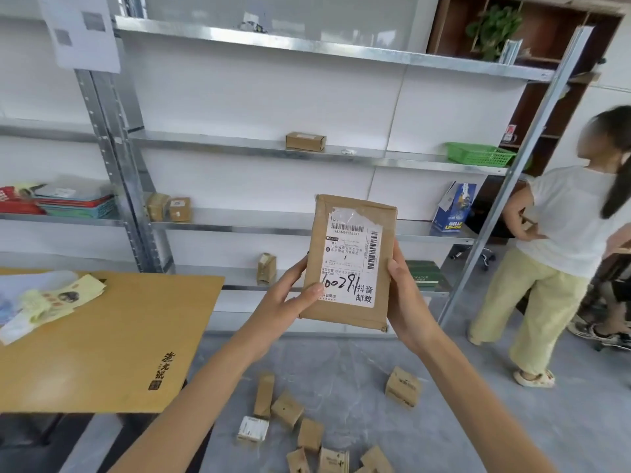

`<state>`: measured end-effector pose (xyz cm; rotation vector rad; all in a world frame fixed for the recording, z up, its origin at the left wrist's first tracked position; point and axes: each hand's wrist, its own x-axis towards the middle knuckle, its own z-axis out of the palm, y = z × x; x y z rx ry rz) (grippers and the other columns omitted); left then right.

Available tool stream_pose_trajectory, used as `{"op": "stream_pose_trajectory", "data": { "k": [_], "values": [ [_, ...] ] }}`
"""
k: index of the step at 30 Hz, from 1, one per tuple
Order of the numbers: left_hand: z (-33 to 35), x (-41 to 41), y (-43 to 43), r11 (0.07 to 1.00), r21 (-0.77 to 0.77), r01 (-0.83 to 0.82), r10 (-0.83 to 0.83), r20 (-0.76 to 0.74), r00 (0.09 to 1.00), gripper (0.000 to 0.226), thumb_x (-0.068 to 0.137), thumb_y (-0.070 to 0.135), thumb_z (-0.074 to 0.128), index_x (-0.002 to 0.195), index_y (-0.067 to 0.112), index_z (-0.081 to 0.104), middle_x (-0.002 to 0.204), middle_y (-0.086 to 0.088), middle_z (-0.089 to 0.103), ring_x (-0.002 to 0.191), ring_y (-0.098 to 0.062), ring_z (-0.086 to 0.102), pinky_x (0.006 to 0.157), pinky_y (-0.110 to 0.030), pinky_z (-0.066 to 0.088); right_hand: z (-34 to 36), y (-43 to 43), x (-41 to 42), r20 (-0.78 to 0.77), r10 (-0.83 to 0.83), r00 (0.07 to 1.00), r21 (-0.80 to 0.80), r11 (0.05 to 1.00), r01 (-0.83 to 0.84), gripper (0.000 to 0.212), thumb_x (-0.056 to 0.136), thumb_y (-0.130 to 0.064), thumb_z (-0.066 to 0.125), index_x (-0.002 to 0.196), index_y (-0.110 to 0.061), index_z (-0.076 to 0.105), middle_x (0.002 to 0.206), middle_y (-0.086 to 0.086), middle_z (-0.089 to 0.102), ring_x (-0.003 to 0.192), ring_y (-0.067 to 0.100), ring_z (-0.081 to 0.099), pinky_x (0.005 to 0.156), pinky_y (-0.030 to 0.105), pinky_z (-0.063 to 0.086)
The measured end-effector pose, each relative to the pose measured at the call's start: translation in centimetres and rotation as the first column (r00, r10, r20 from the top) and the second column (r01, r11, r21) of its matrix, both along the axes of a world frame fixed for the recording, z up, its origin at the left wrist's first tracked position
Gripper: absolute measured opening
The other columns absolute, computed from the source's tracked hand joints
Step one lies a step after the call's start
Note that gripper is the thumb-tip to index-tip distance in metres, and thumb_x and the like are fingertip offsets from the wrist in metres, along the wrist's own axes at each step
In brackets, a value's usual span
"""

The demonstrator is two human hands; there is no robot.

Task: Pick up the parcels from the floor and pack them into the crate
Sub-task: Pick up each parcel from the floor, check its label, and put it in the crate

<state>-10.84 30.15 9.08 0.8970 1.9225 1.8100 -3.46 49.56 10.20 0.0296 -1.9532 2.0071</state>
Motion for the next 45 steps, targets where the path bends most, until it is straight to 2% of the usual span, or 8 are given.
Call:
{"op": "stream_pose_trajectory", "data": {
  "k": [6, 12, 17, 27, 31, 36, 40, 45],
  "values": [
    [1.1, 2.3, -8.8, 0.997, -0.028, -0.071, 0.068, -0.077, 0.995, 0.038, 0.093, 0.029, 0.054, 0.124, 0.05, 0.046, 0.126, 0.029, 0.054, 0.105, 0.018, 0.052, 0.076, 0.0, 0.041, 0.5, -8.2, 1.1, -0.024, 0.086, 0.996, 0.043, 0.995, -0.085, 0.081, 0.078, -0.064, 0.059, 0.147, -0.038, 0.024, 0.147, -0.001, 0.044, 0.135, 0.026, 0.042, 0.108, 0.063, 0.031],
    [0.4, 3.7, -21.2, 0.992, -0.061, -0.109, 0.1, -0.138, 0.985, 0.047, 0.093, 0.028, 0.054, 0.138, 0.033, 0.044, 0.142, 0.021, 0.043, 0.127, 0.01, 0.04, 0.086, -0.004, 0.04, -1.4, -19.7, 1.7, -0.013, 0.153, 0.988, -0.009, 0.988, -0.153, 0.076, 0.083, -0.062, 0.055, 0.147, -0.039, 0.022, 0.148, -0.001, 0.042, 0.136, 0.028, 0.04, 0.107, 0.063, 0.032],
    [-0.6, 5.6, -30.5, 0.982, -0.096, -0.162, 0.152, -0.097, 0.984, 0.043, 0.094, 0.026, 0.051, 0.136, 0.033, 0.045, 0.142, 0.019, 0.043, 0.117, 0.017, 0.043, 0.079, 0.0, 0.039, -3.4, -28.9, 2.7, 0.026, 0.17, 0.985, -0.102, 0.981, -0.166, 0.079, 0.081, -0.06, 0.059, 0.148, -0.039, 0.022, 0.15, 0.001, 0.04, 0.136, 0.028, 0.04, 0.107, 0.063, 0.033],
    [-1.6, 10.3, -41.8, 0.937, -0.151, -0.316, 0.311, -0.06, 0.949, 0.034, 0.093, 0.026, 0.052, 0.126, 0.037, 0.049, 0.139, 0.01, 0.049, 0.126, -0.005, 0.045, 0.096, -0.016, 0.039, -5.1, -40.0, 4.5, 0.057, 0.167, 0.984, -0.161, 0.975, -0.156, 0.063, 0.089, -0.045, 0.055, 0.146, -0.039, 0.029, 0.136, -0.003, 0.055, 0.124, 0.015, 0.054, 0.101, 0.055, 0.044],
    [-2.1, 12.1, -44.2, 0.916, -0.188, -0.353, 0.344, -0.081, 0.935, 0.041, 0.094, 0.023, 0.051, 0.135, 0.023, 0.048, 0.137, 0.009, 0.05, 0.118, 0.0, 0.048, 0.083, -0.004, 0.042, -6.0, -42.3, 5.4, 0.095, 0.244, 0.965, -0.153, 0.962, -0.228, 0.058, 0.09, -0.051, 0.05, 0.144, -0.044, 0.03, 0.136, -0.007, 0.055, 0.126, 0.016, 0.053, 0.097, 0.045, 0.049],
    [-3.3, 14.0, -47.9, 0.901, -0.218, -0.375, 0.382, -0.012, 0.924, 0.06, 0.086, 0.044, 0.057, 0.14, 0.022, 0.044, 0.136, 0.009, 0.054, 0.125, -0.009, 0.049, 0.103, -0.029, 0.043, -7.6, -46.1, 6.5, 0.161, 0.329, 0.931, -0.148, 0.94, -0.306, 0.06, 0.088, -0.056, 0.045, 0.144, -0.045, 0.028, 0.143, -0.007, 0.048, 0.131, 0.019, 0.048, 0.102, 0.054, 0.043],
    [-4.3, 15.4, -52.1, 0.889, -0.17, -0.424, 0.443, 0.088, 0.892, 0.05, 0.092, 0.028, 0.053, 0.141, 0.022, 0.043, 0.126, 0.011, 0.06, 0.114, -0.005, 0.057, 0.091, -0.021, 0.05, -8.0, -50.7, 7.2, 0.248, 0.35, 0.904, -0.119, 0.936, -0.33, 0.066, 0.081, -0.071, 0.046, 0.142, -0.052, 0.025, 0.144, -0.008, 0.047, 0.133, 0.021, 0.044, 0.104, 0.056, 0.041],
    [-5.6, 15.6, -59.6, 0.881, -0.135, -0.453, 0.471, 0.163, 0.867, 0.048, 0.095, 0.024, 0.051, 0.141, 0.025, 0.041, 0.119, 0.014, 0.062, 0.105, -0.004, 0.06, 0.075, -0.022, 0.055, -8.2, -58.0, 7.0, 0.293, 0.401, 0.868, -0.092, 0.916, -0.392, 0.069, 0.079, -0.07, 0.04, 0.143, -0.056, 0.017, 0.135, -0.009, 0.05, 0.094, 0.004, 0.051, 0.094, 0.056, 0.047]
  ]
}}
